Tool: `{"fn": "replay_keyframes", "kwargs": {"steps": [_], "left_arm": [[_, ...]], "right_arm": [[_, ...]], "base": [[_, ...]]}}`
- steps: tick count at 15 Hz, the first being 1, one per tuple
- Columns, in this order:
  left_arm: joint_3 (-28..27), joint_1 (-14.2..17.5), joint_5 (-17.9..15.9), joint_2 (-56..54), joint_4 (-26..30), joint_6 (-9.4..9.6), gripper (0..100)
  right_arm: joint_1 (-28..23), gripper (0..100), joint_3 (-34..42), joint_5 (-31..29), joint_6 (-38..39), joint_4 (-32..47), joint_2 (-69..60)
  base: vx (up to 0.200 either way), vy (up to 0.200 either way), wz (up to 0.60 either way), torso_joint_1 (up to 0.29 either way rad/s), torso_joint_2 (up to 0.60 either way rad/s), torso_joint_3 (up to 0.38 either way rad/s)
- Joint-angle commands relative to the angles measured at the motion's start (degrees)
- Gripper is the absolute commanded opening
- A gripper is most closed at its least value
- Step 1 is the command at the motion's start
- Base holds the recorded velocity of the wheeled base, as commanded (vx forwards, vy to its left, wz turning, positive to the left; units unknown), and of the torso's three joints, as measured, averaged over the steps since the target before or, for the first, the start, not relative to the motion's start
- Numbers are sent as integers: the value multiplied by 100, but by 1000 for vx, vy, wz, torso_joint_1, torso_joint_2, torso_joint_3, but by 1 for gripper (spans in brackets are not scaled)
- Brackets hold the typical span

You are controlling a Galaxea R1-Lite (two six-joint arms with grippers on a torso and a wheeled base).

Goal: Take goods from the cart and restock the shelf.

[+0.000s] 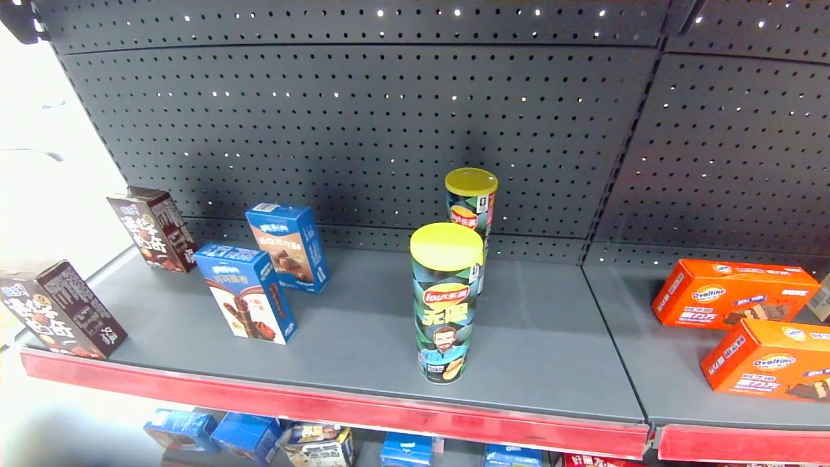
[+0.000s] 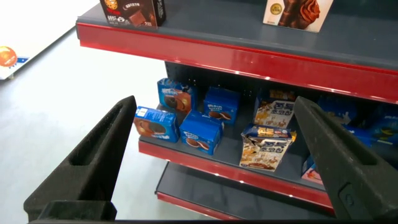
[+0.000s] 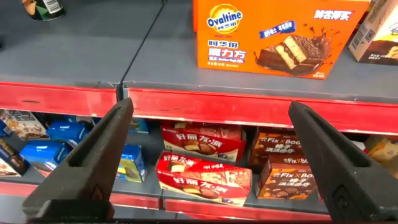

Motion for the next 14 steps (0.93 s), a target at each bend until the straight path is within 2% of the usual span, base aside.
{"fn": "replay_keyframes", "kwargs": {"steps": [1,14], "left_arm": [[0,3,2,9,-2,-2,100],[0,3,-121,9,68,68,100]], "right_arm": [[1,100,0,-1,-1,2,21],[1,100,0,-1,-1,2,21]], "base": [[0,0,0,0,0,0],[0,0,0,0,0,0]]}}
